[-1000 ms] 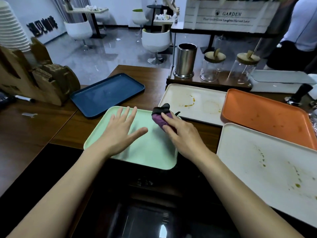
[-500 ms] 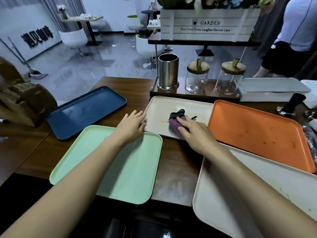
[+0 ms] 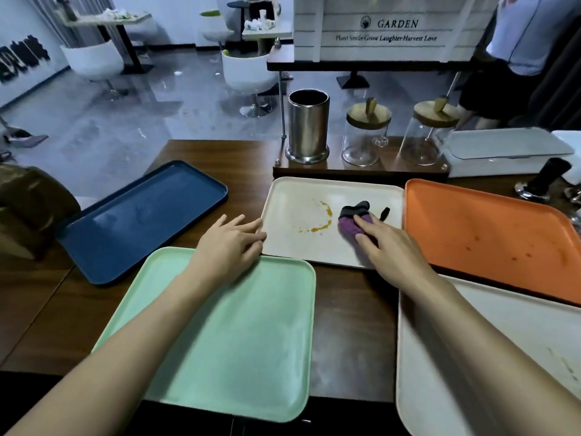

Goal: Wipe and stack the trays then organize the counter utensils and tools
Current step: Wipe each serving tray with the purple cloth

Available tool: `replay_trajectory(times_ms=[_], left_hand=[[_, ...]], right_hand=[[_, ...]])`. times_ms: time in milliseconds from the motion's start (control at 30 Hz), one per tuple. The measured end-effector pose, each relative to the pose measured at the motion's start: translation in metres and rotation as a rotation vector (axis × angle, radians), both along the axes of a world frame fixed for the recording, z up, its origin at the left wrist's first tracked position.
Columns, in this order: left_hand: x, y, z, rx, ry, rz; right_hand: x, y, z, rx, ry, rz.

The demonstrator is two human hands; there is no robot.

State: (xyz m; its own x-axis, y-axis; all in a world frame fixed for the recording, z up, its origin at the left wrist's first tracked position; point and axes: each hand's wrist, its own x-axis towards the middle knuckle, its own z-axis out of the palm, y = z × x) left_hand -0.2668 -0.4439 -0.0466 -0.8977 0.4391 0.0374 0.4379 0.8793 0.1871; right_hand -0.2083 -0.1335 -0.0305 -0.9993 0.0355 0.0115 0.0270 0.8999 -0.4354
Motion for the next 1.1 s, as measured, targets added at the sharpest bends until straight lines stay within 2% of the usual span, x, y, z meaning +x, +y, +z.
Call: replay_trajectory(times_ms=[233,333,400,500,567,800,967,1100], left_hand=[[-0.003,-0.029,0.000,-0.006,0.062,-0.030],[-0.007,-0.048,0.004,0.117,0.075,-0.025],[-0.016,-0.054,0.006,0.178,0.026,-0.033],[-0.034,-0.051,0.003,0.033,-0.187,-0.043],[-0.041,-0.049,-0.006,-0.026,-0.246,-0.066],[-0.050,-0.053,-0.015,0.022,-0.224,-0.100],[-0.047,-0.051,-0.007,0.062,-0.262,-0.111],[-0.048,-0.049,-0.005,0.078,-0.293,-0.102]], right_hand=[[0.000,-0.014,0.002,-0.003,0.011,-0.060],[-0.008,-0.040,0.000,0.025,-0.011,0.038],[-0.015,-0.059,-0.002,0.047,-0.023,0.108],[-0.022,-0.078,-0.003,0.050,-0.017,0.177],[-0.024,-0.083,-0.005,0.055,-0.026,0.207],[-0.061,-0.093,-0.007,0.189,-0.063,0.290],[-0.117,-0.092,-0.017,0.202,0.002,0.247],[-0.132,-0.108,-0.030,0.230,0.068,0.239]])
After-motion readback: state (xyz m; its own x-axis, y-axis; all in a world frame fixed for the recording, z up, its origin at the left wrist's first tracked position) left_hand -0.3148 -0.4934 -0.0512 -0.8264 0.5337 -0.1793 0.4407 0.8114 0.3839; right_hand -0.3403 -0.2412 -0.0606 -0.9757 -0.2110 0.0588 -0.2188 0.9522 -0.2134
